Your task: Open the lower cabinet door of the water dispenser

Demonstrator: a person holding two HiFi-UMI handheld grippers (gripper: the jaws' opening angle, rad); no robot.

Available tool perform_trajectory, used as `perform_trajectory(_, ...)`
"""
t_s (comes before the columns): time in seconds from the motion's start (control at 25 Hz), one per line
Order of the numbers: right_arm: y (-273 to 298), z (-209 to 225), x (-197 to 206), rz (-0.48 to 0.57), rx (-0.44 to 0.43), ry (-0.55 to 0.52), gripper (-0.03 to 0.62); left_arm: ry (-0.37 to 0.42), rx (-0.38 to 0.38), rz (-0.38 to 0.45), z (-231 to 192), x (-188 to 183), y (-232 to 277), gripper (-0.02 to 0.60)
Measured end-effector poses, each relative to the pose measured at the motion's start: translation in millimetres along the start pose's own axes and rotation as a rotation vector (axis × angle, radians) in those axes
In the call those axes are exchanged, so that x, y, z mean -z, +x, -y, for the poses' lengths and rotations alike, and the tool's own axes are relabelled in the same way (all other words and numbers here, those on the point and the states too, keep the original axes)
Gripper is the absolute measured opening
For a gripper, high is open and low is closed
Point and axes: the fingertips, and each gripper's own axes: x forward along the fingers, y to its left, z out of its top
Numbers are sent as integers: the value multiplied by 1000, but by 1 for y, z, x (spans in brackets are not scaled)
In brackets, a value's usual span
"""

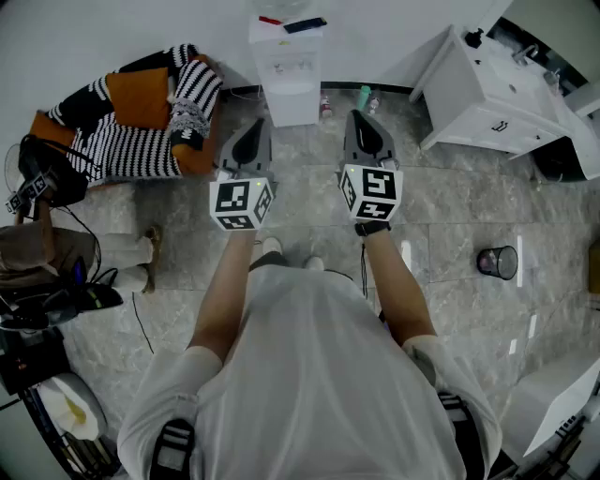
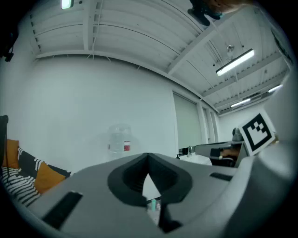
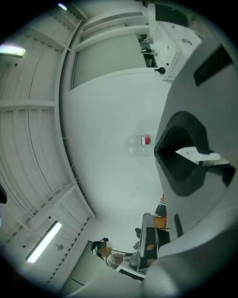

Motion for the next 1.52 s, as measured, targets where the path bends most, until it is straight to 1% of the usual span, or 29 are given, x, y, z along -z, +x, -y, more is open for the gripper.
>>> perform_trajectory(0.16,22,4,22,-26,10,33,9,-40,9,7,-14,8,18,11)
perform_trajectory(0.32,25,-22,43,-65,-24,55,9,-50,8,-12,-21,17,13,11)
perform_trajectory(0.4,33,-29,53,-84,-33,67,9,-49,3,-25,-27,22,19,11)
perform_trajectory(0.52,50,-28,60,-96,-2,80,9,-44,5,-36,-41,28,30,11)
perform_trajectory(0.64,61,-18,59,-106,45,98,9,-58,23,-40,-51,32,37,11)
perform_trajectory(0.76,85,-13,58,-115,81,100,9,-68,48,-47,-64,38,57,11)
perform_trajectory(0.84,105,-14,55,-108,89,106,9,-68,65,-49,-75,41,74,11)
perform_trajectory(1.0,141,-29,54,-94,67,82,9,-58,97,-35,-98,44,102,11)
perform_trajectory(1.2,180,-46,67,-127,47,44,9,-65,124,-31,-124,53,129,11)
perform_trajectory(1.32,196,-48,83,-158,52,22,9,-56,162,-45,-129,68,146,11)
perform_trajectory(1.52,212,-39,119,-230,52,15,9,-71,185,-96,-130,103,175,11)
